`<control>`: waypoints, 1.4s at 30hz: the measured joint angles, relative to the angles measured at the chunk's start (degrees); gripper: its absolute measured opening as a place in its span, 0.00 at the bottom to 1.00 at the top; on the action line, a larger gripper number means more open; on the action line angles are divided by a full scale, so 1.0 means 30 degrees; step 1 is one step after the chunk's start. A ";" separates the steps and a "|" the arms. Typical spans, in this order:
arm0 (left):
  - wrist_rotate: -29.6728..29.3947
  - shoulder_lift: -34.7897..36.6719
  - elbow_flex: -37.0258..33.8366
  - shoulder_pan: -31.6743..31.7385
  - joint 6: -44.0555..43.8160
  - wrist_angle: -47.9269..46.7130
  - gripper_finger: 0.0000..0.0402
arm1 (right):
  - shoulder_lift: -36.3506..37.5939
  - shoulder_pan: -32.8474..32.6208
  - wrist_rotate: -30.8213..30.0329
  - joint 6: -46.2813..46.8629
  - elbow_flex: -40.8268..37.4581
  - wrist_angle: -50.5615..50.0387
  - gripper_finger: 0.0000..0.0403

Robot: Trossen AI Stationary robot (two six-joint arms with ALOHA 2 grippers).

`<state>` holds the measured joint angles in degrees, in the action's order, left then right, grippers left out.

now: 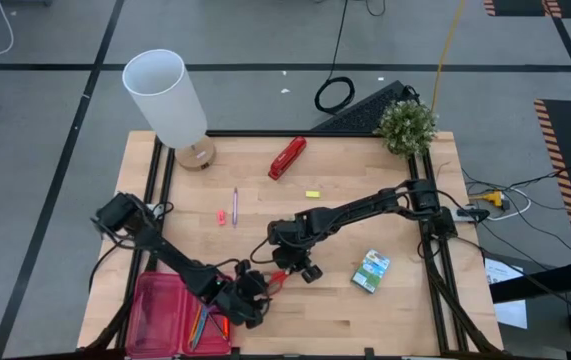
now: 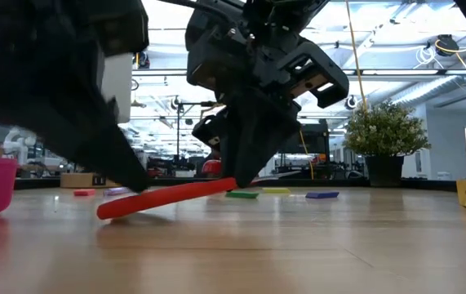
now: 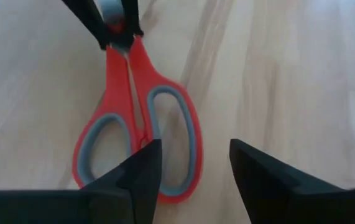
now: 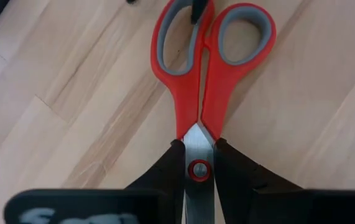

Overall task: Pack school essentials
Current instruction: Put the red scissors into the red supply box

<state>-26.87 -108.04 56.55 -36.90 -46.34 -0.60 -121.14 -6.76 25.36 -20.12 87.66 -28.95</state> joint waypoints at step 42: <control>0.0683 -0.0136 0.0022 0.0479 0.2224 -0.1433 0.06 | 0.0705 -0.0208 -0.0315 0.2455 0.0029 -0.0484 0.30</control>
<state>-24.82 -108.45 56.62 -35.47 -39.67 -4.90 -119.03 -7.39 24.42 -12.75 87.74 -30.40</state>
